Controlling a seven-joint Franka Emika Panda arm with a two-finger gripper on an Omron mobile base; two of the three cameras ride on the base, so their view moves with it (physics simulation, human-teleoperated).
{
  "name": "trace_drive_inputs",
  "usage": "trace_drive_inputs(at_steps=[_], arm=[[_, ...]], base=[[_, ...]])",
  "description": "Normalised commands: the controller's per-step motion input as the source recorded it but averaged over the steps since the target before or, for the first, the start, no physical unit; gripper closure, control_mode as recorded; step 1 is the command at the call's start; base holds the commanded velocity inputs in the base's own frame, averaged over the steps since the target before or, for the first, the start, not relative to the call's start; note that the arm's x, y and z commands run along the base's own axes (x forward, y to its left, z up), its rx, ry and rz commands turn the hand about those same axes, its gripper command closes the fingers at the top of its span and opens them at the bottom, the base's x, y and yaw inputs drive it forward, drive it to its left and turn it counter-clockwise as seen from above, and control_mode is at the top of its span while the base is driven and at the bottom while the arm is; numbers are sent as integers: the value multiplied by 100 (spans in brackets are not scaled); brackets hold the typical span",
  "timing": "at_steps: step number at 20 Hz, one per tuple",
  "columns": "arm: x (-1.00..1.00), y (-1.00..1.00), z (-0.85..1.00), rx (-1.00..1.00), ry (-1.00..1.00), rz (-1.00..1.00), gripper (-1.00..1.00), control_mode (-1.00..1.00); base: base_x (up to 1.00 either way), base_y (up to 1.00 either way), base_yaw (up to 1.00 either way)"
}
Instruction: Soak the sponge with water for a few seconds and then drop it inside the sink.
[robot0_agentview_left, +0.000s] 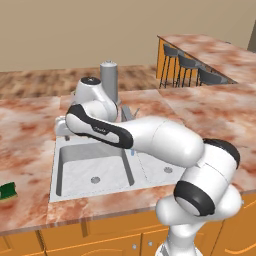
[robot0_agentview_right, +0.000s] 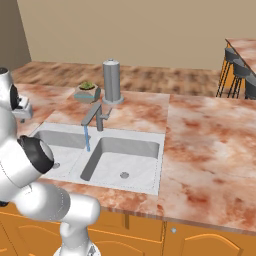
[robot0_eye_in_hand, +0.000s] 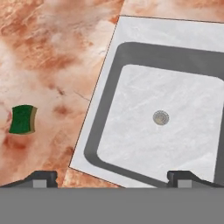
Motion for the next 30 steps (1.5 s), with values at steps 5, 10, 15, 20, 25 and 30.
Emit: trace_drive_inputs(at_steps=[5, 10, 15, 20, 25, 30], arm=[[0, 19, 0, 5, 6, 0, -100, -100], [0, 31, -8, 0, 3, 0, -100, -100], [0, 24, -10, 0, 6, 0, -100, -100], [0, 21, 0, 0, 1, 0, -100, -100], [0, 29, 0, -1, 0, 0, -100, -100], [-2, 29, 0, -4, 0, 0, -100, -100]], base=[[0, 0, 0], [0, 0, 0], [0, 0, 0], [0, 0, 0], [0, 0, 0], [0, 0, 0]])
